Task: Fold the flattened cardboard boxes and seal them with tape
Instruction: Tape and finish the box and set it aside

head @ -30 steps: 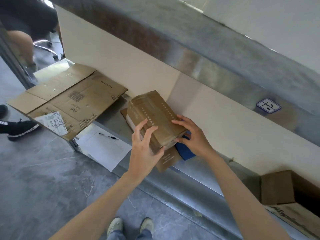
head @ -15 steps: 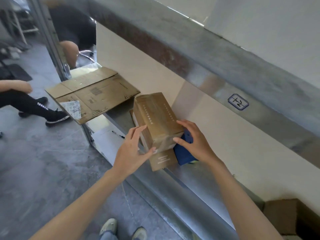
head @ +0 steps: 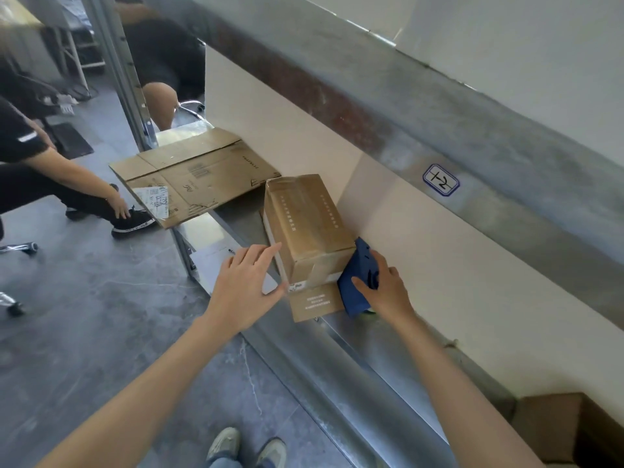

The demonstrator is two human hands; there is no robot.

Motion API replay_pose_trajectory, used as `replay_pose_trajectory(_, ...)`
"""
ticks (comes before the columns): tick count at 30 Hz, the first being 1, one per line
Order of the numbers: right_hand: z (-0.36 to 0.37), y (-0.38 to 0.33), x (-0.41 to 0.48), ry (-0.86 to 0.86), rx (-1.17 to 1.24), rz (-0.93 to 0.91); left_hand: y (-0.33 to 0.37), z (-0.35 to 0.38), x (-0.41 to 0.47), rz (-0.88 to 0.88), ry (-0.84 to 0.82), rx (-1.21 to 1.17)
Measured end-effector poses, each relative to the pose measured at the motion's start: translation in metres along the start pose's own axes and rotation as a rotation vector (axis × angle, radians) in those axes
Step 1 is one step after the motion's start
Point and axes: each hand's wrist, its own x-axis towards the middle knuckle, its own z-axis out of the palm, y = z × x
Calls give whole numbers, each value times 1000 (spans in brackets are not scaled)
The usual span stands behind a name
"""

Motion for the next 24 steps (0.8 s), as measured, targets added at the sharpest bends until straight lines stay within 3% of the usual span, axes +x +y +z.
replay_pose_trajectory(6, 13, -2, 13, -152, -7, 130, 2, -3, 1, -12, -26, 29)
replay_pose_trajectory(13, 4, -4, 27, -204, 117, 172, -5, -8, 7, -20, -26, 22)
replay_pose_trajectory(19, 2, -9, 18, -153, 37, 181, -11, -17, 18, -13, -18, -15)
replay_pose_trajectory(24, -13, 5, -5, -5, -136, 122, -11, -28, 30, 12, 4, -46)
